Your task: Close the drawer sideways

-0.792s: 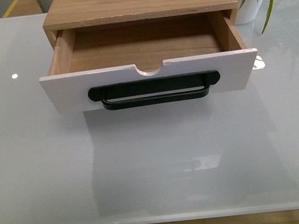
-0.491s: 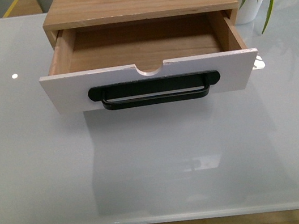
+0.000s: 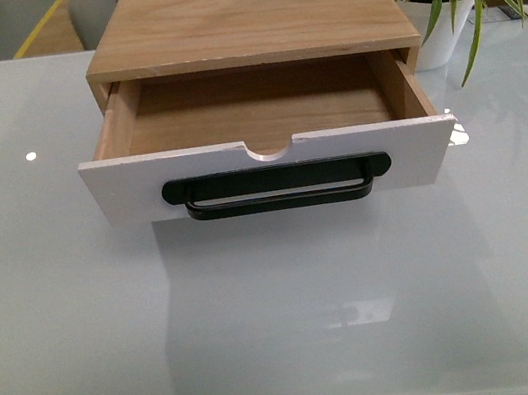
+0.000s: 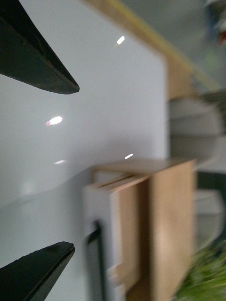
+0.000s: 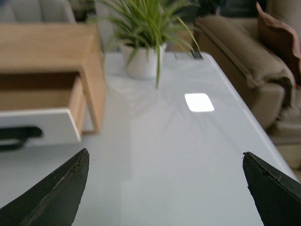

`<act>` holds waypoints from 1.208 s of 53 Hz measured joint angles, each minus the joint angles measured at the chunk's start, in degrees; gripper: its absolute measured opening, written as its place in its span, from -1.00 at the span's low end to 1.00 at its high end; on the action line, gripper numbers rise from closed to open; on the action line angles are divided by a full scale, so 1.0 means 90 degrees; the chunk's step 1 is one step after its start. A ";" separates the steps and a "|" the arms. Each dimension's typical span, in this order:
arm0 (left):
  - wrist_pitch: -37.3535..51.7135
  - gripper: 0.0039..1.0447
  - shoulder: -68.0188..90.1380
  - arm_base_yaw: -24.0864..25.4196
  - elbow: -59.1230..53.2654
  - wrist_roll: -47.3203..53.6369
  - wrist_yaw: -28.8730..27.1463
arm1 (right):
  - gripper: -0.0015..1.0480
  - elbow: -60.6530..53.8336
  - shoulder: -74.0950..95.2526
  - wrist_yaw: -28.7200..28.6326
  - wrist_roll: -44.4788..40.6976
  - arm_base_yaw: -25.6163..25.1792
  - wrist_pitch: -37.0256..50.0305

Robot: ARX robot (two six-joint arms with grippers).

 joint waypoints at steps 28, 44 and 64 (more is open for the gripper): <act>0.4068 0.84 0.7009 -0.1428 0.1698 0.2465 0.1647 | 0.83 0.1953 0.7230 -0.2538 -0.3803 -0.0102 0.4007; 0.4240 0.84 0.8978 -0.2186 0.2431 0.4187 0.2210 | 0.83 0.3070 0.9068 -0.3004 -0.5523 0.0746 0.3665; 0.3951 0.84 1.0477 -0.2416 0.3548 0.5158 0.2516 | 0.83 0.3628 0.9916 -0.3266 -0.6841 0.1834 0.3189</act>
